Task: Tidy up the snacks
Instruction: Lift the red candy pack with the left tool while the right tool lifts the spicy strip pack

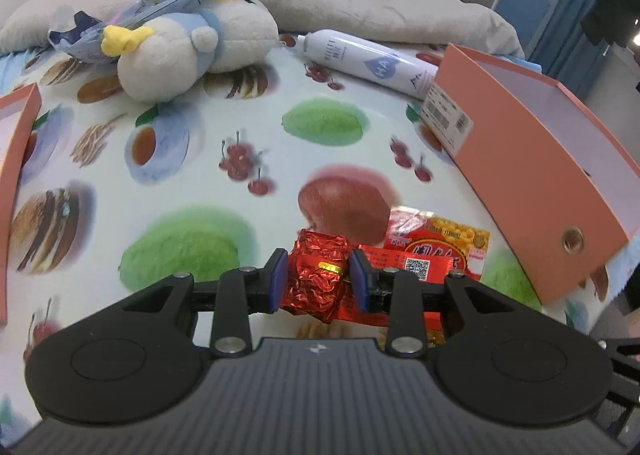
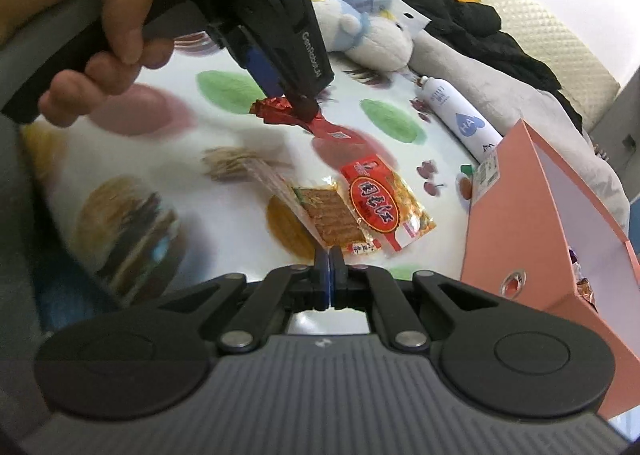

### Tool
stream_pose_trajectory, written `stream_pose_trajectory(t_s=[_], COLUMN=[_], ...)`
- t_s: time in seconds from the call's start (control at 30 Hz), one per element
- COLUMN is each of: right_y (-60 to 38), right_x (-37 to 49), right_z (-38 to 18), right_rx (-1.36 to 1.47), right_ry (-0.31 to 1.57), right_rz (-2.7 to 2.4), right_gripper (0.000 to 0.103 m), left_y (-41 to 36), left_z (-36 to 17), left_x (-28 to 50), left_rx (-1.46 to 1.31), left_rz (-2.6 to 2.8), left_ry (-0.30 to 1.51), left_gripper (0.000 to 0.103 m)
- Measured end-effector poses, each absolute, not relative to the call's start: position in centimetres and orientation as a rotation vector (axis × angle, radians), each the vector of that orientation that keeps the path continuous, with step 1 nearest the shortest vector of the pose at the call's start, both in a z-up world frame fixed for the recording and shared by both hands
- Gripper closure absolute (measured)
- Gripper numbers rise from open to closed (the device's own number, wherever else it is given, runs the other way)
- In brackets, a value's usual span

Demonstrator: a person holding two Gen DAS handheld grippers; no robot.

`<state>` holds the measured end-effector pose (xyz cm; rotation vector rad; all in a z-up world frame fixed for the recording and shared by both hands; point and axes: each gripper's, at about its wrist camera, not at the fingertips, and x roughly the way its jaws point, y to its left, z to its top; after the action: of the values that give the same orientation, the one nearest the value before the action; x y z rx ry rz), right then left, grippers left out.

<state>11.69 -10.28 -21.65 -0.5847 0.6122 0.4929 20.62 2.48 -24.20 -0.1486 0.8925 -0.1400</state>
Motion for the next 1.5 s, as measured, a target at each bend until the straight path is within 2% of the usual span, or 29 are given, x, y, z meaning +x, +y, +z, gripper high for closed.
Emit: stream_pose_trajectory(t_s=[0.13,0.17,0.2,0.23,0.27,0.3,0.33,0.7,0.87,0.9,0.97,1.07,1.27,1.37,1.5], right_y=[-10.1,-10.0,-9.9,-9.8,-9.8,-9.7,-9.7,-10.3,-10.8,-10.9,-11.1,-11.6,-11.8,-11.7,-11.8], right_x=[11.1,11.3,11.1,11.0,10.8,10.7,10.6,14.8,18.1,18.6,19.2,19.8,19.9,19.9,20.0], right_z=[-22.0,-22.1,-22.1,-22.0,-21.9,-21.8,-21.7,-20.1,-22.0,-22.4,-23.2,-23.8,-25.1,-25.1,-24.6], right_rx=[-0.591,-0.600,-0.601,-0.595,-0.587,-0.579,-0.571,-0.349,-0.229,-0.205,-0.164,-0.112,-0.106,-0.102,-0.095], right_ry=[0.625,0.619,0.617,0.611,0.601,0.591,0.580,0.555,0.654,0.679,0.713,0.739,0.758,0.775,0.791], right_rz=[0.527,0.529,0.541,0.558,0.575,0.592,0.608,0.574,0.540,0.532,0.517,0.509,0.523,0.519,0.522], right_gripper=[0.095,0.091,0.077,0.068,0.050,0.041,0.040,0.039,0.038,0.028,0.016,0.015,0.008,0.009,0.035], left_y=[3.4,3.7,3.9,4.1,4.2,4.5,4.7,7.6,7.6,7.5,7.4,7.3,7.0,6.9,6.8], left_z=[-24.5,-24.6,-24.7,-24.7,-24.8,-24.9,-25.0,-25.4,-25.5,-25.5,-25.6,-25.8,-26.0,-26.1,-26.0], left_x=[19.3,19.1,18.8,18.5,18.3,18.2,18.1,17.1,17.0,17.0,16.9,17.0,17.2,17.2,17.4], left_rx=[-0.165,-0.172,-0.175,-0.176,-0.177,-0.178,-0.183,-0.229,-0.223,-0.220,-0.223,-0.218,-0.216,-0.216,-0.220], left_rz=[-0.116,-0.112,-0.110,-0.108,-0.104,-0.101,-0.097,-0.055,-0.068,-0.070,-0.075,-0.081,-0.087,-0.086,-0.086], left_ry=[0.903,0.905,0.906,0.906,0.907,0.908,0.909,0.904,0.907,0.907,0.910,0.915,0.926,0.929,0.931], left_gripper=[0.064,0.064,0.064,0.064,0.064,0.064,0.064,0.064,0.064,0.064,0.064,0.064,0.064,0.064,0.064])
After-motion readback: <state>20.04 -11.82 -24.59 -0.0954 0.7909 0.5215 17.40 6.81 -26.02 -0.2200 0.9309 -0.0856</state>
